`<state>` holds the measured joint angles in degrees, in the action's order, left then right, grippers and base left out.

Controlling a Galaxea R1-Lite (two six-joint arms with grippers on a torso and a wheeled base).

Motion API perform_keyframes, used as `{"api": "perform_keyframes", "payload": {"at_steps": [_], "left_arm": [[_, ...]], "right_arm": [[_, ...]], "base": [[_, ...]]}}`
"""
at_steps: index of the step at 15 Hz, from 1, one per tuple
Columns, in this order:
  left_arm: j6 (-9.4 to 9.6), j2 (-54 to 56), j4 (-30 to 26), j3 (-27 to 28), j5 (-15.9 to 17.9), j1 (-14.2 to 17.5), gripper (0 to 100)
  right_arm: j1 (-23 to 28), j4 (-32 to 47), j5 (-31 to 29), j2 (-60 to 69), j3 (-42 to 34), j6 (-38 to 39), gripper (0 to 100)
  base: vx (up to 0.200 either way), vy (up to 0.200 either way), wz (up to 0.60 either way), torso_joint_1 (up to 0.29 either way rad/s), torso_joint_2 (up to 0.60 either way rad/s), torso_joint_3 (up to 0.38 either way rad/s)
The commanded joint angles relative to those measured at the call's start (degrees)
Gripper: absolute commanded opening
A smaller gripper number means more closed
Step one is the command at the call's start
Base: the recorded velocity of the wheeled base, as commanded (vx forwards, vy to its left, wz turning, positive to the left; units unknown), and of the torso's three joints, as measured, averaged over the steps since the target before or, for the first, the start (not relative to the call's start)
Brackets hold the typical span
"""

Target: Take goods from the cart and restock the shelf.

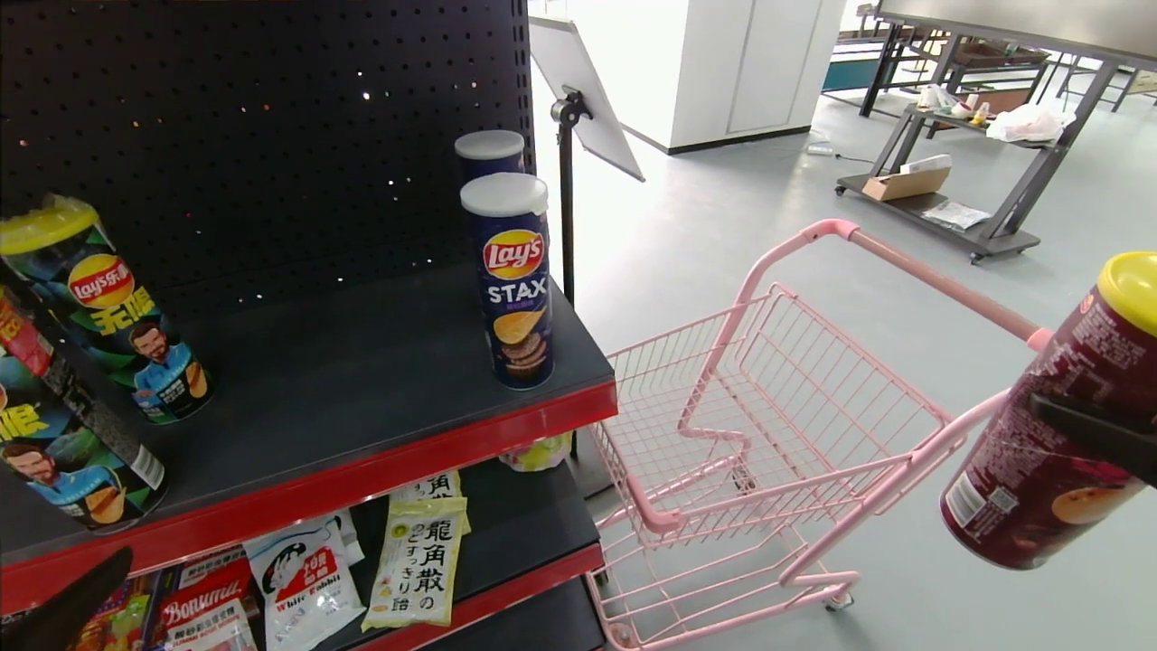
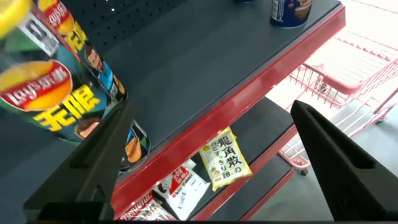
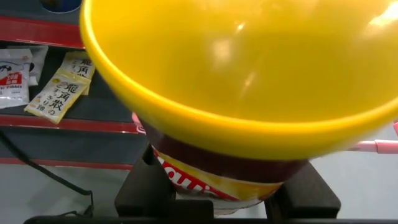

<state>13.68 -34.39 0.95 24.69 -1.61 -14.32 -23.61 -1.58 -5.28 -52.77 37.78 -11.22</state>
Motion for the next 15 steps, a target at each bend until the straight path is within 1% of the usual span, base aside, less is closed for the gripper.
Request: {"api": "perform_keyframes", "payload": {"at_steps": [1, 8, 13, 15], "left_arm": [[0.12, -0.4, 0.0, 0.0, 0.1, 0.0, 100], [0.21, -0.8, 0.1, 0.2, 0.1, 0.0, 100], [0.30, -0.7, 0.1, 0.2, 0.1, 0.0, 100], [0.82, -0.7, 0.1, -0.1, 0.1, 0.0, 100]], "right_arm": [[-0.1, 0.0, 0.0, -0.6, 0.0, 0.0, 0], [-0.2, -0.1, 0.1, -1.9, 0.8, -0.1, 0], [-0.6, -0.2, 0.7, -3.2, 0.9, -1.1, 0], [-0.4, -0.3, 2.3, -4.1, 1.3, -2.2, 0]], "base": [[0.000, 0.000, 0.00, 0.154, -0.40, -0.251], [0.000, 0.000, 0.00, 0.157, -0.38, -0.217], [0.000, 0.000, 0.00, 0.015, -0.04, -0.018], [0.000, 0.000, 0.00, 0.000, 0.00, 0.000]]}}
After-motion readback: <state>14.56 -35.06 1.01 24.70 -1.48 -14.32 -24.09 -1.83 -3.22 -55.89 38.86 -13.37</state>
